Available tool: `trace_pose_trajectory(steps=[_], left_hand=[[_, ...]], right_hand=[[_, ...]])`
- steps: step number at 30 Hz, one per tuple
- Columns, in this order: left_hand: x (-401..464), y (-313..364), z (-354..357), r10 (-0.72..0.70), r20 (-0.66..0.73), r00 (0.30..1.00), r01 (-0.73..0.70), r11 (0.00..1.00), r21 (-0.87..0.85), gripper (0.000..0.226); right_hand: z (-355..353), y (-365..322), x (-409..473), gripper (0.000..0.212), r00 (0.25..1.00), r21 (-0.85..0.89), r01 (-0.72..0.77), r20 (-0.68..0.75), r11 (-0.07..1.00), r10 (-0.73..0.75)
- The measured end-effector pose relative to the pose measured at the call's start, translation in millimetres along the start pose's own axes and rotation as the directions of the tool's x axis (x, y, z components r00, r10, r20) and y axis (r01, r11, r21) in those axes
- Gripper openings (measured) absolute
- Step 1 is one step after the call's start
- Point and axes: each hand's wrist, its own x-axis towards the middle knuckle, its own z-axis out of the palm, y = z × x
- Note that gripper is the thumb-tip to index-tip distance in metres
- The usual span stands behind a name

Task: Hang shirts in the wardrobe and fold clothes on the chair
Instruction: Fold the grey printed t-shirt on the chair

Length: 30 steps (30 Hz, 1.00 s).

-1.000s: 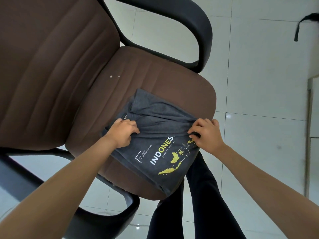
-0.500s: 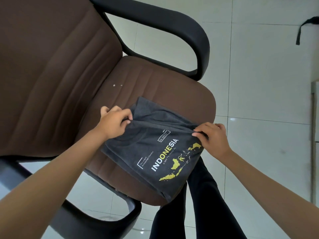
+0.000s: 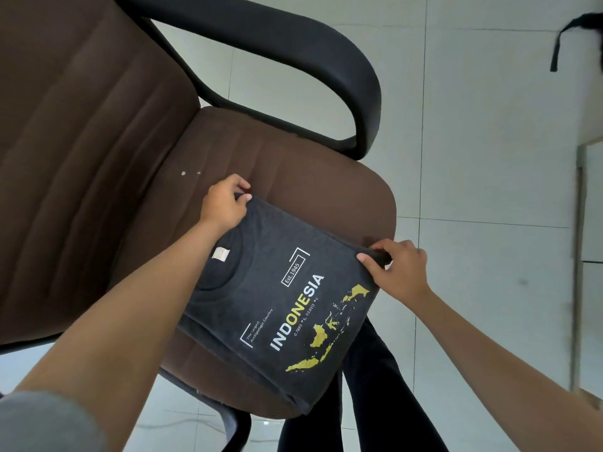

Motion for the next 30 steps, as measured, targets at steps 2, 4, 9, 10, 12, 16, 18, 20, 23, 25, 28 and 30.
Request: trace_pose_trajectory(steps=[2,4,9,10,12,16,18,20,23,25,28,30], left_hand=[[4.5,-2.1,4.2,-0.007,-0.006,1.0,0.007,0.999,-0.04,0.011],[5.6,-4.1,8.4,0.005,-0.036,0.999,-0.006,0.999,-0.031,0.01],[1.1,-6.9,14.4,-0.015,-0.091,0.996,0.014,1.0,-0.003,0.01],[-0.8,-5.4,14.9,-0.03,-0.101,0.994,0.03,1.0,-0.001,0.01],[-6.9,-1.0,16.4,-0.034,-0.146,0.989,0.041,0.998,0.046,0.014],[-29.6,16.5,26.7,0.061,-0.181,0.982,-0.027,0.983,0.183,0.02],[-40.4,25.5,36.0,0.143,-0.174,0.974,-0.092,0.958,0.27,0.018],[-49.0,34.8,43.9,0.189,-0.14,0.972,-0.146,0.951,0.272,0.018],[-63.8,49.4,55.0,0.253,-0.007,0.967,-0.247,0.951,0.188,0.022],[-75.5,58.8,62.9,0.332,0.118,0.936,-0.347,0.926,0.15,0.027],[-89.0,72.2,72.4,0.413,0.31,0.856,-0.463,0.88,0.104,0.034],[-93.1,80.2,75.6,0.44,0.388,0.81,-0.518,0.847,0.119,0.036]], right_hand=[[-1.1,8.5,-4.9,0.036,0.998,-0.01,-0.068,-0.007,0.998,0.068],[-2.8,15.2,-6.7,0.036,0.992,-0.016,-0.115,0.06,0.993,0.115],[-16.6,10.6,-2.3,0.036,0.973,0.214,-0.11,0.221,0.97,0.062],[-17.1,9.4,-3.3,0.046,0.98,0.27,-0.098,0.194,0.958,0.046],[-16.8,8.0,-8.0,0.061,0.993,0.31,-0.089,0.101,0.946,0.061],[-7.2,12.1,-26.7,0.057,0.989,0.166,0.006,-0.145,0.986,0.019],[-0.9,12.5,-37.7,0.052,0.985,0.167,0.01,-0.174,0.986,0.02],[4.5,10.6,-44.8,0.046,0.991,0.249,-0.04,-0.113,0.968,0.069],[11.2,7.8,-50.5,0.04,0.995,0.327,-0.08,-0.032,0.942,0.096],[14.3,8.1,-52.3,0.037,0.995,0.326,-0.065,-0.044,0.943,0.084],[15.0,8.9,-52.9,0.026,0.998,0.296,-0.008,-0.063,0.955,0.028],[15.0,9.8,-53.1,0.017,0.993,0.254,0.082,-0.097,0.964,-0.059]])
